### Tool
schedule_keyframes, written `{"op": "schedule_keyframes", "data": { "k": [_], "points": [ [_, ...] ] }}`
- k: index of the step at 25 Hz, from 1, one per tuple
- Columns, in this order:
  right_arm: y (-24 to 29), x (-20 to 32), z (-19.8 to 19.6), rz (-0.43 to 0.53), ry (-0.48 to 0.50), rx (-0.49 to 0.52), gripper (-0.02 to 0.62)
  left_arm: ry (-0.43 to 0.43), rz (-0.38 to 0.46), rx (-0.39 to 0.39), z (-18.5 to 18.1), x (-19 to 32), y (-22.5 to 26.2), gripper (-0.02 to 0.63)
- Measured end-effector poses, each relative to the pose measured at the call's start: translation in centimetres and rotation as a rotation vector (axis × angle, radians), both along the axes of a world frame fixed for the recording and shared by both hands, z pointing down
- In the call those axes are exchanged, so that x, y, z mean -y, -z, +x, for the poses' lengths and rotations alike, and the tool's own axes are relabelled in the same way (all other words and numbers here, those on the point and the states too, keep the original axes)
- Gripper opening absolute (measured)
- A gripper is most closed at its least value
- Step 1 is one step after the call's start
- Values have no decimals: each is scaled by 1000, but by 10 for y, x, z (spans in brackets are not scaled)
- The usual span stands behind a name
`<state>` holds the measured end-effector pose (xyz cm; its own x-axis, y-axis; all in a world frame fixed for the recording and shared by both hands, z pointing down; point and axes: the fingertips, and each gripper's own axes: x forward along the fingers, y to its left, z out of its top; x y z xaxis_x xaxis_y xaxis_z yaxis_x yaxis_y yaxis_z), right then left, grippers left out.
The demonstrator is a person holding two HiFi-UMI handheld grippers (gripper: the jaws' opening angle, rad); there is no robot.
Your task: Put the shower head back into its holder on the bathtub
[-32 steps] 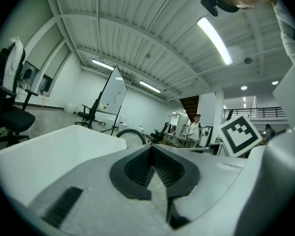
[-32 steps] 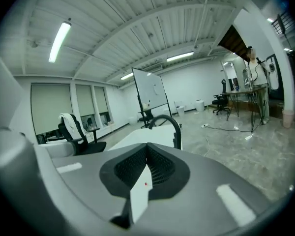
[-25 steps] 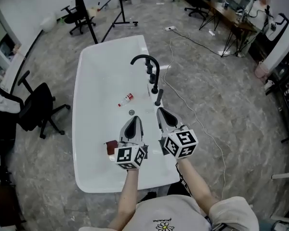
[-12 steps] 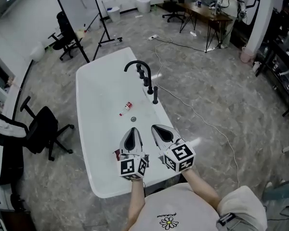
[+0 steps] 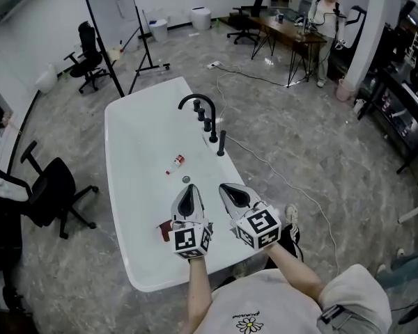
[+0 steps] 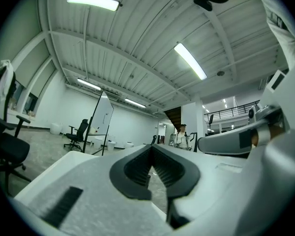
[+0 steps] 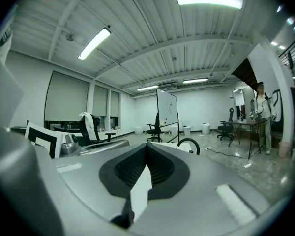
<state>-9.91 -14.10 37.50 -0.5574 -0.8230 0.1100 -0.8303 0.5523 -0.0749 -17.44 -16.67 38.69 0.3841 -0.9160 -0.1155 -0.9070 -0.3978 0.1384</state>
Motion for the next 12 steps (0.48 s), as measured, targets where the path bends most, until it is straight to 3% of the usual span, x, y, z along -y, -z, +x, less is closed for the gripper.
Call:
{"op": "schedule_keyframes", "data": {
  "k": [5,12],
  "points": [
    [5,-2,-10,19,-5,-18,3,-12,54,-34,2,-8,26,0],
    [23,-1,-5,73,1,-7,3,9,103,1,1,-15,46,0]
  ]
}}
